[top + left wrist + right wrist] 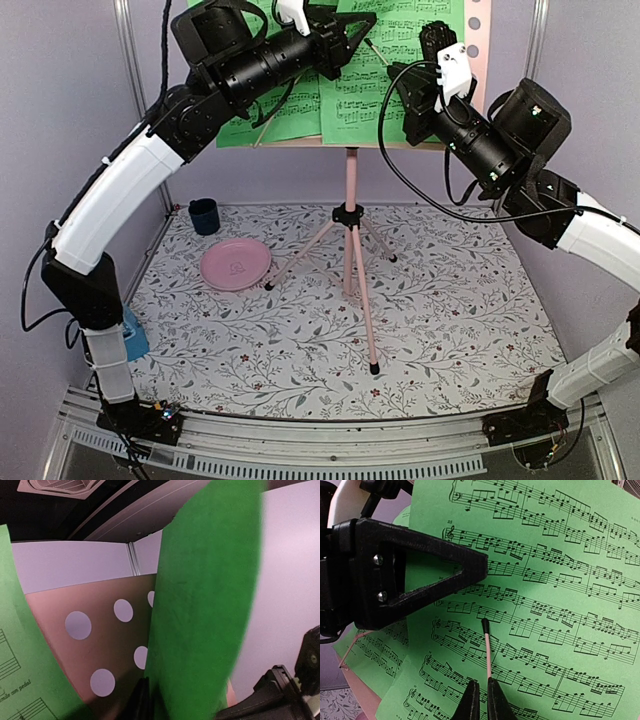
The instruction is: Set up the instrument practice props
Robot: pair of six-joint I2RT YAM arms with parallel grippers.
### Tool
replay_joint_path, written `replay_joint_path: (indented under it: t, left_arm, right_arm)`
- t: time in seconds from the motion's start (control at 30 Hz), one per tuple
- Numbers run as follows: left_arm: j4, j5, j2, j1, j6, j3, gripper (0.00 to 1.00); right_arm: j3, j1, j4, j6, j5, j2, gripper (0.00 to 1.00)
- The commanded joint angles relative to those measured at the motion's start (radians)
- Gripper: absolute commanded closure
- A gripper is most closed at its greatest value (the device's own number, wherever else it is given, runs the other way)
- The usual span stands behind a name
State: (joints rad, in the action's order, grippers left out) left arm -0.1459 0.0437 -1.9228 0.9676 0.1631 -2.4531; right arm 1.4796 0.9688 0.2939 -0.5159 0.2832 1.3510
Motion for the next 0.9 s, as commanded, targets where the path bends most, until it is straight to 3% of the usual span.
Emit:
replay_joint_path:
  t: [0.0, 0.17, 0.33, 0.87]
  left_arm:
    - [0.016, -0.015, 0.042, -0.007, -0.007, 0.031, 0.69]
    - [0.067, -0.038, 0.124, -0.004, -0.018, 0.151, 0.61]
    - [0.079, -0.058, 0.153, -0.004, -0.028, 0.188, 0.62]
    - [0.083, -0.072, 0.138, -0.004, -0.016, 0.181, 0.89]
  right_arm:
    - [0.004, 0.008, 0.027, 0.005, 0.025, -0.019, 0.92]
    - [0.005, 0.008, 0.027, 0.006, 0.028, -0.017, 0.89]
    - [0.009, 0.009, 0.011, 0.004, 0.032, -0.009, 0.82]
    - [0.004, 0.009, -0.05, -0.002, 0.095, -0.009, 0.83]
